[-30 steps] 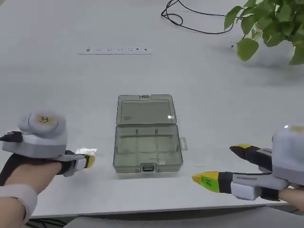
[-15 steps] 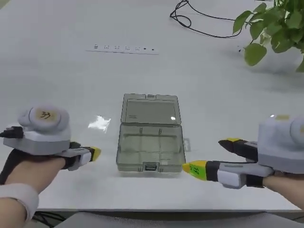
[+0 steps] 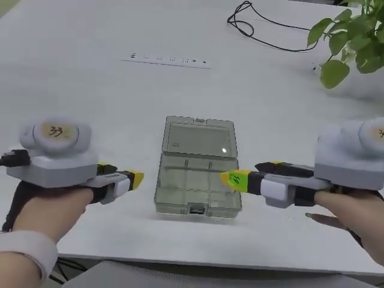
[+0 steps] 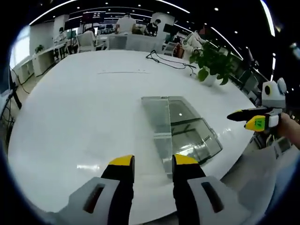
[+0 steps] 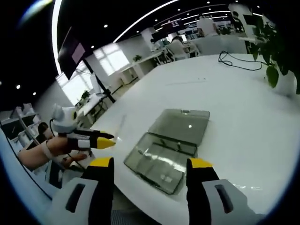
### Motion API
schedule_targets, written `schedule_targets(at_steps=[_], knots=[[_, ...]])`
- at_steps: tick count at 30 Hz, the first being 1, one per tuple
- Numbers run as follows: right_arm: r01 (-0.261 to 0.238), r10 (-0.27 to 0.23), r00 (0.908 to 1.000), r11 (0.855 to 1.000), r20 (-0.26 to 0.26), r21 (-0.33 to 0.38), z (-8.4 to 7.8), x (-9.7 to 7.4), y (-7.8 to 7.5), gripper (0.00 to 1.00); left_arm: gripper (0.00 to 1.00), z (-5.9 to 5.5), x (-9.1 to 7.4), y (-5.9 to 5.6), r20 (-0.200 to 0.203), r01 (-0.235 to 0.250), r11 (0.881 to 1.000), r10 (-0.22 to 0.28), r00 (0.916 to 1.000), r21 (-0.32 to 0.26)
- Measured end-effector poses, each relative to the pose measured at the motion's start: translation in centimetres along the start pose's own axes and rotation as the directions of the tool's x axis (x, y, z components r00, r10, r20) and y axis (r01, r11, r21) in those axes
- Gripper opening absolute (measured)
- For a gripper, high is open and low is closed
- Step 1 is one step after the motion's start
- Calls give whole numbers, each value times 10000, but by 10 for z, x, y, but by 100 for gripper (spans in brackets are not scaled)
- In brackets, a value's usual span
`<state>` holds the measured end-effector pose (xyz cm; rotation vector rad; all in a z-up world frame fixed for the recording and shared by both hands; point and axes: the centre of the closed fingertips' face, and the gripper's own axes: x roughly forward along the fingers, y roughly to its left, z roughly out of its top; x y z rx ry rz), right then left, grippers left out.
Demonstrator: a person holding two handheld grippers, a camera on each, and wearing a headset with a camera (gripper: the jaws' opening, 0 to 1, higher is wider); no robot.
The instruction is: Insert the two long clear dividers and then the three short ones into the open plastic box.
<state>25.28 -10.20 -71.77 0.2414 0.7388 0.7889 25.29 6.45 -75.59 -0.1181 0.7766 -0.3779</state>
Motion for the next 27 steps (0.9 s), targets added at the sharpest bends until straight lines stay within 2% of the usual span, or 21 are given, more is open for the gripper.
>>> schedule_targets(at_steps=[7, 9, 11, 13, 16, 18, 27], knots=[[-535, 512, 9976, 9973, 456, 510, 23, 21, 20, 51, 30, 9, 8, -27, 292, 542, 9984, -537, 9981, -165], [-530, 501, 9977, 9965, 453, 652, 27, 28, 21, 48, 30, 12, 10, -34, 335, 657, 9977, -651, 9973, -177], [-761, 736, 9967, 9939, 350, 794, 28, 36, 23, 41, 30, 14, 13, -41, 394, 735, 9973, -731, 9965, -88], [-917, 883, 9955, 9889, 336, 1168, 29, 44, 24, 33, 30, 15, 16, -43, 370, 837, 9965, -835, 9958, -57], [-888, 858, 9959, 9875, 288, 1303, 30, 55, 22, 30, 30, 15, 17, -51, 421, 965, 9953, -960, 9945, -109], [-1014, 986, 9948, 9813, 250, 1636, 29, 61, 24, 28, 30, 16, 18, -55, 466, 1058, 9943, -1050, 9934, -147], [-1322, 1288, 9912, 9671, 299, 2175, 31, 70, 32, 15, 30, 16, 22, -60, 513, 1186, 9926, -1171, 9918, -273]])
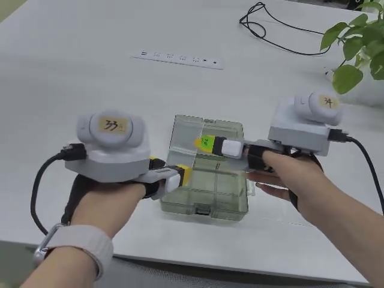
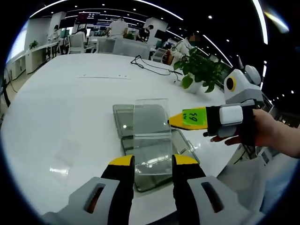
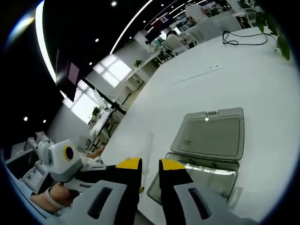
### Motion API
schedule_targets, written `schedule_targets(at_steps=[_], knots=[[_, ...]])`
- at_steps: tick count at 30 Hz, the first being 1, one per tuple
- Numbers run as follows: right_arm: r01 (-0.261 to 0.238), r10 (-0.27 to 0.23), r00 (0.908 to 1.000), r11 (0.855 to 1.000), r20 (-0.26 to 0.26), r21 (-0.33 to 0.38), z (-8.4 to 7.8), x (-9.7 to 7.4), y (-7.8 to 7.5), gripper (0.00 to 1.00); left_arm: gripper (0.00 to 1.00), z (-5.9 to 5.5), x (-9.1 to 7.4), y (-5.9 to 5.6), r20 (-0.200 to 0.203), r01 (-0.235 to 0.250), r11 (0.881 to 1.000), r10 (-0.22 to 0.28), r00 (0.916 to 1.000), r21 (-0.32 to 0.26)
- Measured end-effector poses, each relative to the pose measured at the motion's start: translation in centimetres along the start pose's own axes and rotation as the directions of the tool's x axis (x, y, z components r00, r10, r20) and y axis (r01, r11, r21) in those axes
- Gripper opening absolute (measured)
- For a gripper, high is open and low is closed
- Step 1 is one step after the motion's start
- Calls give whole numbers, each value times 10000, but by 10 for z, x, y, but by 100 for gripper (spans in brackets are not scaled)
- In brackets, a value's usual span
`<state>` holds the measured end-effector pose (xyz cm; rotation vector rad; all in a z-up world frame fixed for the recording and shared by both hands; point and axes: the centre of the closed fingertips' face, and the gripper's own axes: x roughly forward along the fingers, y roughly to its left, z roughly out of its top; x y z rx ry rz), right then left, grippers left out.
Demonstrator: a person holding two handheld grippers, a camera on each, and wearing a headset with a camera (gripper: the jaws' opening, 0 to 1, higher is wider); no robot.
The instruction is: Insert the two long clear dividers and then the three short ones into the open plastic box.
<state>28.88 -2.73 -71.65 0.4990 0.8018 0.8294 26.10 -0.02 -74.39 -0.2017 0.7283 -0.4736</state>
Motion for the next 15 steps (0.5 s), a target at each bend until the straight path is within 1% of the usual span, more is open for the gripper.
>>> schedule_targets(at_steps=[4, 7, 11, 15], knots=[[34, -34, 10000, 10000, -87, 78, -2, 2, 0, 12, 30, 1, 0, -2, 71, 48, 9999, -47, 10000, -90], [-27, 31, 9999, 9998, -170, 184, -5, 4, 1, 9, 30, 0, 2, -2, 110, 97, 9997, -95, 9999, -226], [4, -2, 9999, 9998, -101, 202, -5, 5, 2, 8, 30, -1, 2, -3, 115, 140, 9994, -137, 9998, -321], [18, -14, 9997, 9998, -230, 182, -7, 7, -1, 5, 30, -1, 3, -4, 157, 225, 9987, -218, 9996, -461]])
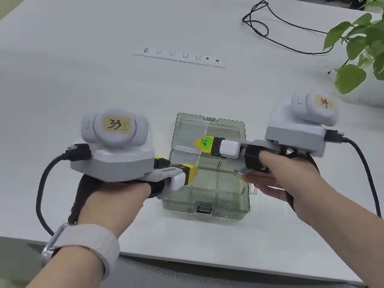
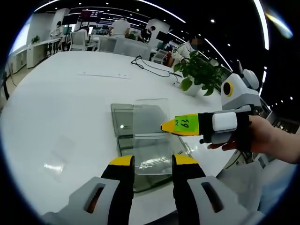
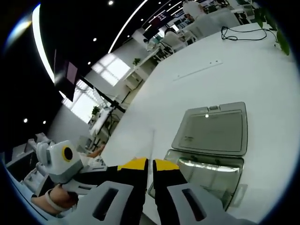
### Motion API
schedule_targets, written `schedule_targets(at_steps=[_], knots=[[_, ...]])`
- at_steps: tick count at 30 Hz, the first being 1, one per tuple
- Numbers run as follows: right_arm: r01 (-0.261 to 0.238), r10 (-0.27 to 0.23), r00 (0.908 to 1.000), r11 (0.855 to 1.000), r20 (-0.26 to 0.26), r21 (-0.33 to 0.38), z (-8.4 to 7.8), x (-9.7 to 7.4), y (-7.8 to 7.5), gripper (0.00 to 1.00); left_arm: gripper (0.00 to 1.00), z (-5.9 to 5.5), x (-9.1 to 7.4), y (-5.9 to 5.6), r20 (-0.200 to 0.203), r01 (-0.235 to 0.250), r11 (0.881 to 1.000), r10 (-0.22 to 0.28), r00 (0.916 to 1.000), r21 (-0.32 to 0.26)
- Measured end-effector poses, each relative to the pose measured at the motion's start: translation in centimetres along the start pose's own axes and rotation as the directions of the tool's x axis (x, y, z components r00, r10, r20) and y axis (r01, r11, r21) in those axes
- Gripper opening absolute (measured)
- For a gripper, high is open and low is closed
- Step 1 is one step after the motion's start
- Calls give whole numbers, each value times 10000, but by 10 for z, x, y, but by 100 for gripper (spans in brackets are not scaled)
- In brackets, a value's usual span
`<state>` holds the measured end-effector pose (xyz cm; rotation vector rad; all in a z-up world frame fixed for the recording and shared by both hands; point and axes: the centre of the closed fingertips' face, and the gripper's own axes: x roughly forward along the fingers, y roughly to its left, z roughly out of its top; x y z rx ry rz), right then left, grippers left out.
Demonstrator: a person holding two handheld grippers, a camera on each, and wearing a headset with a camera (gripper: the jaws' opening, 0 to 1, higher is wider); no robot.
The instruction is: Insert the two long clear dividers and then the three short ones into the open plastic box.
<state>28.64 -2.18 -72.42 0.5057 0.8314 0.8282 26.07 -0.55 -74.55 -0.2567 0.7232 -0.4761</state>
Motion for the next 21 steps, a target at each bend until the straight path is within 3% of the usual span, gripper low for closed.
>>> schedule_targets(at_steps=[21], knots=[[93, -97, 9998, 9998, -169, -186, 0, -5, 0, 2, 30, -3, 7, -10, 15, 375, 9975, -375, 9993, -607]])
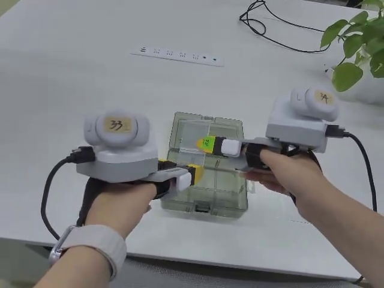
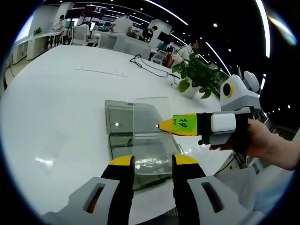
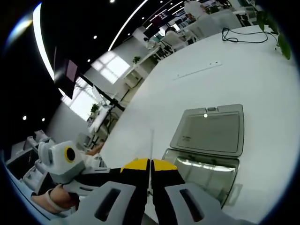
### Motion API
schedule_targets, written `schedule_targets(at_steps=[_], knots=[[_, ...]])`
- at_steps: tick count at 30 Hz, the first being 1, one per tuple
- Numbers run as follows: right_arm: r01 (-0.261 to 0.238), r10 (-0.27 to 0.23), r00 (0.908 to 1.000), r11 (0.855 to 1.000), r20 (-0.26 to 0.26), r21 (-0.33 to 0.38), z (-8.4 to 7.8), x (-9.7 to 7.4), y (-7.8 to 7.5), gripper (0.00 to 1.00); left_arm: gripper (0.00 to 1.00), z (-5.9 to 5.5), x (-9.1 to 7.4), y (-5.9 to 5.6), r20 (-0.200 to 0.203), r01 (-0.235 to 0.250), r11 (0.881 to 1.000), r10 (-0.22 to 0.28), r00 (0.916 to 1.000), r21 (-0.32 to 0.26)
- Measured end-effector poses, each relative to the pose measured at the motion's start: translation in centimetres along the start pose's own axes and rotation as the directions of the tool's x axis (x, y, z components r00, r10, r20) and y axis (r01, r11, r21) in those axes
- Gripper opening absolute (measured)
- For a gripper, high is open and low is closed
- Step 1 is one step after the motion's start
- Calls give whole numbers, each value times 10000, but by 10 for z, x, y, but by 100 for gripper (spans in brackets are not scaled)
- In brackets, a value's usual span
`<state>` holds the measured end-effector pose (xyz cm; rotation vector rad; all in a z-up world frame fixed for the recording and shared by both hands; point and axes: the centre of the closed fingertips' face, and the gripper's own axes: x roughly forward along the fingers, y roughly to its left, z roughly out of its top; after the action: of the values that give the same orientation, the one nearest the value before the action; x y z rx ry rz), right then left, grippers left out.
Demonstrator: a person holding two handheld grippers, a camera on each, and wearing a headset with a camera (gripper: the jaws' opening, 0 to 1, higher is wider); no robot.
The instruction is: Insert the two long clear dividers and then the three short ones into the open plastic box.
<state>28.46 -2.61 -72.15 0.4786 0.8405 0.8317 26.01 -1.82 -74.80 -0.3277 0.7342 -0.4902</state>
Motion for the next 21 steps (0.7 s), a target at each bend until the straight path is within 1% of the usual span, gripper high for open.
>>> schedule_targets(at_steps=[6, 7, 9, 11, 12, 15, 16, 17, 18, 19, 20, 21], knots=[[-125, 129, 9998, 9996, -148, 263, -1, -5, 0, 1, 30, -1, -3, -4, 77, 3, 9998, -5, 10000, 205], [-151, 155, 9998, 9994, -156, 312, -1, -5, 0, 1, 30, 0, -4, -5, 150, 23, 9996, -27, 9999, 287], [-70, 78, 9998, 9989, -159, 470, 0, -7, -2, 1, 30, 0, -3, -6, 213, 127, 9997, -132, 9997, 221], [-35, 46, 9999, 9976, -155, 691, 1, -10, -2, 1, 30, 2, -3, -8, 254, 218, 9993, -225, 9994, 290], [-30, 41, 9999, 9976, -159, 695, 2, -11, -2, 1, 31, 2, -3, -10, 235, 281, 9991, -289, 9993, 330], [63, -52, 9999, 9967, -143, 811, 2, -13, -3, 1, 33, 3, -1, -14, 208, 484, 9945, -505, 9985, 929], [110, -101, 9999, 9957, -104, 923, 2, -14, -3, 1, 33, 3, -1, -15, 102, 628, 9882, -649, 9978, 1400], [180, -167, 9998, 9950, -141, 983, 1, -15, -3, 1, 34, 4, -1, -14, 119, 620, 9875, -644, 9979, 1446], [236, -221, 9996, 9948, -166, 987, 0, -15, -3, 1, 36, 3, -1, -15, -34, 791, 9821, -797, 9968, 1709], [317, -298, 9993, 9948, -209, 964, -1, -16, -3, 1, 36, 3, -1, -16, -56, 978, 9753, -987, 9951, 1981], [421, -392, 9987, 9946, -318, 953, -2, -16, -3, 1, 37, 6, -1, -17, 43, 1100, 9678, -1139, 9935, 2264], [537, -508, 9981, 9947, -352, 878, -1, -17, -4, 1, 39, 7, -2, -14, 18, 1074, 9587, -1119, 9937, 2635]])
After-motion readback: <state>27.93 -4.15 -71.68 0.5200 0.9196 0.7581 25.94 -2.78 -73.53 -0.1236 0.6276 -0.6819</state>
